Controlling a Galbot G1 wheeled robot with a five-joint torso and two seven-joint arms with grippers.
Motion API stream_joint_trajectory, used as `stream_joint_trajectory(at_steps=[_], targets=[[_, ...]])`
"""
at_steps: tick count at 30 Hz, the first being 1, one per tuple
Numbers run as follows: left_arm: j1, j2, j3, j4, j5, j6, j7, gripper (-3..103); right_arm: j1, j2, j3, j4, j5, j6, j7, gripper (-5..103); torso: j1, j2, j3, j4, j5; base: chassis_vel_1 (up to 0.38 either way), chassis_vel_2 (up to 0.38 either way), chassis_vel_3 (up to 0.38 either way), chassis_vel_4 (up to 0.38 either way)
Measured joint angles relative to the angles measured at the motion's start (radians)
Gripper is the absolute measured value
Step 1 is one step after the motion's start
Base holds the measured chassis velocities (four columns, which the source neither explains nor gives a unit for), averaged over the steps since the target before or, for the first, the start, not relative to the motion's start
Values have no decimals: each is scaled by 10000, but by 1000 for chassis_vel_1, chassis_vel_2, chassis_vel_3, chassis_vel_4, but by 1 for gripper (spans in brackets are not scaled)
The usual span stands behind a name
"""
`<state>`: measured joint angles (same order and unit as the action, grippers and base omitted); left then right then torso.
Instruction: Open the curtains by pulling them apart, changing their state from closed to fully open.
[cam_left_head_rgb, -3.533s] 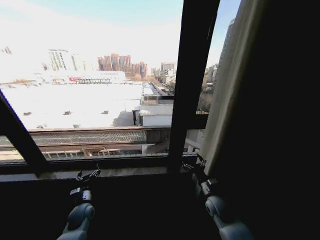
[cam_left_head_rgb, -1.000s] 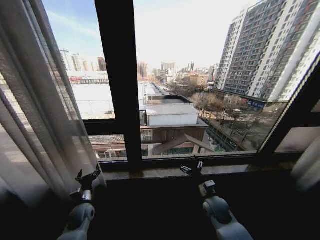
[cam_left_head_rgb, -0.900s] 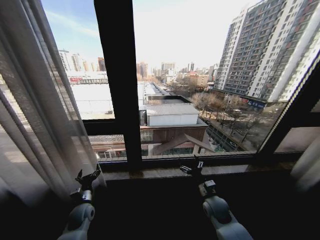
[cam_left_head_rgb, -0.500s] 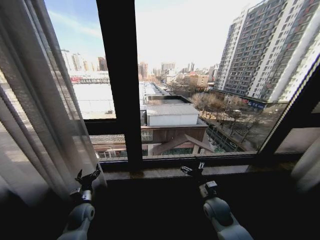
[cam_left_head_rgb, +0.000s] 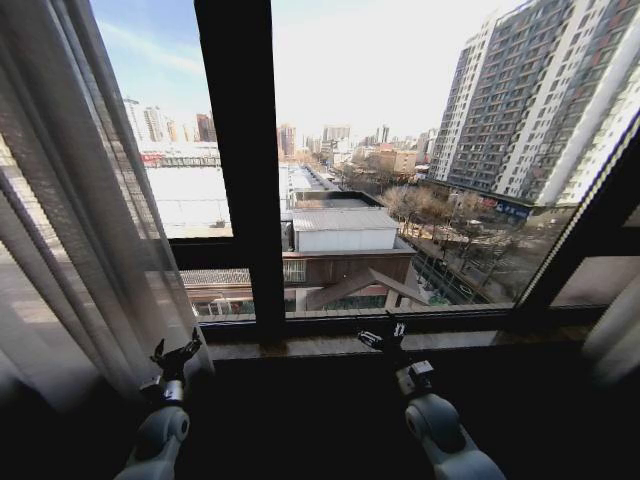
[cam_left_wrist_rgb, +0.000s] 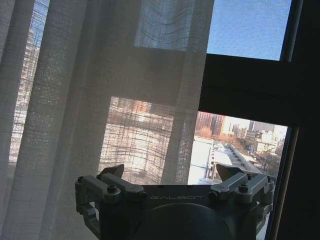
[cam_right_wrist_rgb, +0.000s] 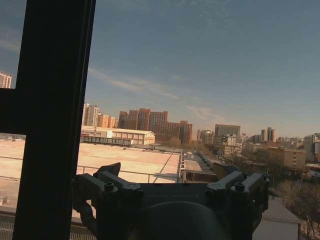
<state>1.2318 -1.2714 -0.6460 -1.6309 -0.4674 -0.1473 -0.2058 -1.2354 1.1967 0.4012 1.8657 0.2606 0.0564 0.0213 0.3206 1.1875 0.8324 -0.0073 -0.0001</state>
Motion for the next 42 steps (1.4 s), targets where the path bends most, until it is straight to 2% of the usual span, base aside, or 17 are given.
stream_joint_trajectory(at_steps=[42], targets=[[0, 0, 0, 0, 0, 0, 0, 100, 5, -10, 29, 19, -24, -134, 60, 100, 0, 0, 0, -1, 1, 0, 0, 0, 0]])
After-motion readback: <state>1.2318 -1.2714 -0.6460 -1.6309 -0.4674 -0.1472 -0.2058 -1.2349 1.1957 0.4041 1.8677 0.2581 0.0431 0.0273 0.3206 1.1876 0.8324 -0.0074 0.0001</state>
